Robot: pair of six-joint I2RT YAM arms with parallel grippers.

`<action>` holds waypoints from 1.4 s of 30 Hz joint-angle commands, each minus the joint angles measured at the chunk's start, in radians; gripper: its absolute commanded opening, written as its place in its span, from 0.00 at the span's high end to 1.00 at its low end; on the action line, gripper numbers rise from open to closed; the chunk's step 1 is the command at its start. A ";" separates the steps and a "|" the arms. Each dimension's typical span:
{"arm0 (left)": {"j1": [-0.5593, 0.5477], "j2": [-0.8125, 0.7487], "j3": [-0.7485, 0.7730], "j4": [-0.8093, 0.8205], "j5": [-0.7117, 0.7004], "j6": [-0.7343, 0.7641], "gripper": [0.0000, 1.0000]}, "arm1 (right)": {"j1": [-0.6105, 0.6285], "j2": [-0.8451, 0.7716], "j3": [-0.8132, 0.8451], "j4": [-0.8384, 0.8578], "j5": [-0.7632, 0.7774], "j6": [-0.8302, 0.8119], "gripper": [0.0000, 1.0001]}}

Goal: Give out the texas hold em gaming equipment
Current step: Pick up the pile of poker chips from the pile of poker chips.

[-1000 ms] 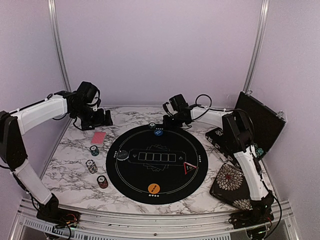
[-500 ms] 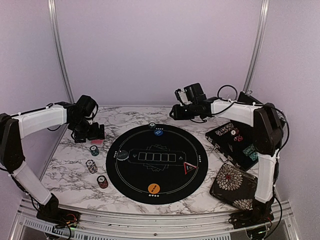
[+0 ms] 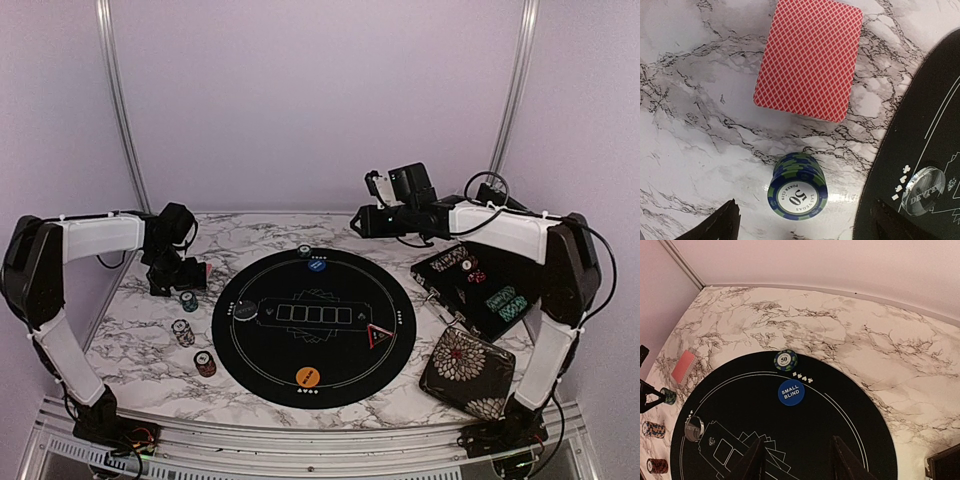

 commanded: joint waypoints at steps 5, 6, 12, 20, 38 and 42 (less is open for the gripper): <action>0.025 0.059 0.008 -0.011 0.015 0.029 0.15 | -0.004 -0.056 -0.021 0.035 0.001 0.004 0.58; 0.025 0.062 0.009 -0.011 0.014 0.031 0.16 | -0.005 -0.057 -0.021 0.035 0.003 0.004 0.58; 0.029 0.083 0.011 -0.008 0.017 0.039 0.23 | -0.004 -0.060 -0.024 0.037 0.004 0.007 0.58; 0.028 0.112 0.033 -0.006 0.025 0.050 0.33 | -0.004 -0.063 -0.024 0.040 0.003 0.010 0.58; 0.028 0.142 0.057 -0.013 0.022 0.063 0.51 | -0.003 -0.049 -0.019 0.039 0.003 0.012 0.57; 0.029 0.141 0.053 -0.013 0.018 0.063 0.52 | -0.004 -0.047 -0.017 0.039 0.004 0.010 0.57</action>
